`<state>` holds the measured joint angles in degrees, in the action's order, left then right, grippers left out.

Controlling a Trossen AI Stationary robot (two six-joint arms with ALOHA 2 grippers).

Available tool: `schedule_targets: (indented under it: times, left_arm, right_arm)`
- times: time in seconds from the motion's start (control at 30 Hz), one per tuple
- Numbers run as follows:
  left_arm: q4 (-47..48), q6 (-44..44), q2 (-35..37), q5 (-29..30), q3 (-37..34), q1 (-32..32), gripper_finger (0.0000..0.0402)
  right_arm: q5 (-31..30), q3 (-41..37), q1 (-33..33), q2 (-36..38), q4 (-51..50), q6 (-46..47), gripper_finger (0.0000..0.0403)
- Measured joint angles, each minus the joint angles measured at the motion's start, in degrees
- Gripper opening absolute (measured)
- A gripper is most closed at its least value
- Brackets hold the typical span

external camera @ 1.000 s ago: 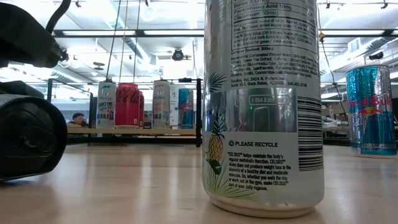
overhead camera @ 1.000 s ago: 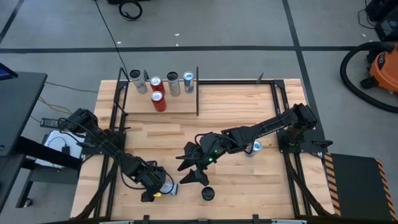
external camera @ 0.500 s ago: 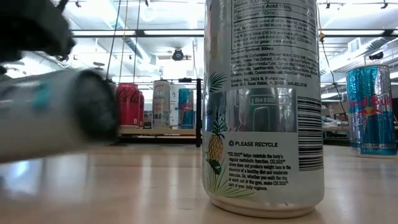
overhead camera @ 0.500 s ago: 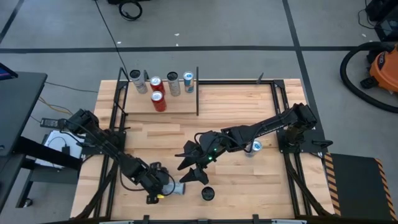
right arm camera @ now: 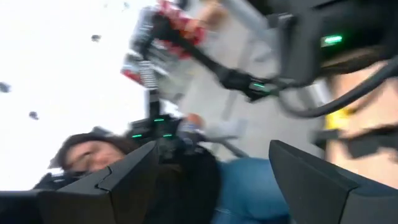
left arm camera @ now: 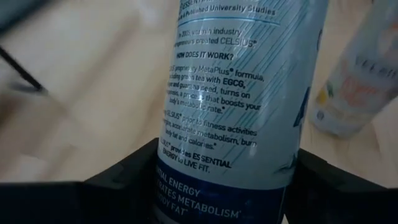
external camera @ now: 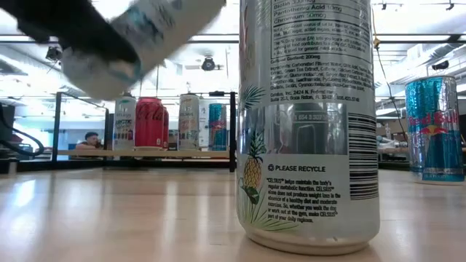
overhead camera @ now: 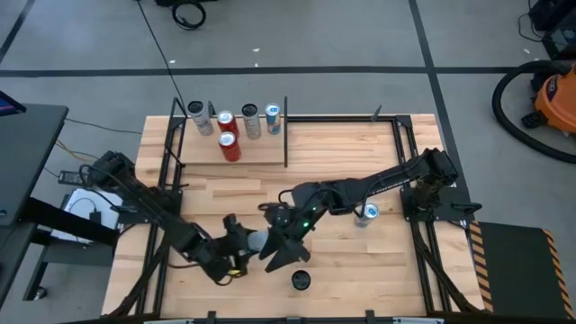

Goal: Place canned beverage on shelf
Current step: Put the blue-white soda can on the shelf aligned with the other blue-white soda can

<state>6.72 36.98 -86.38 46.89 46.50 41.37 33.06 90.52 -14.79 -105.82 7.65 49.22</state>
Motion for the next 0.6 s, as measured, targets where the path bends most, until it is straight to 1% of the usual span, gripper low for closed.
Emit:
schedule_targets:
  times: [0.1, 0.23, 0.4, 0.5, 0.6]
  left_arm:
    - [2.25, -1.45, 5.18, 7.52, 0.02, 1.71, 0.0260]
    - [10.38, -0.67, 13.89, 16.77, 0.07, 4.78, 0.0262]
    - [20.78, 1.82, 24.91, 25.91, 0.07, 8.20, 0.0262]
    - [28.58, 6.83, 29.92, 32.23, 0.07, 9.99, 0.0262]
    - [38.28, 15.48, 33.13, 37.97, 0.09, 11.23, 0.0262]
  right_arm:
    - [4.55, 0.00, 0.34, 0.00, 8.42, 2.82, 0.0313]
    - [8.79, 0.00, 0.40, 0.00, 18.00, 6.94, 0.0313]
    - [11.99, 0.00, 1.09, 0.00, 25.42, 11.27, 0.0313]
    - [12.93, 0.00, 1.99, 0.00, 27.56, 12.59, 0.0313]
    - [13.58, 0.00, 3.22, 0.00, 27.87, 12.82, 0.0313]
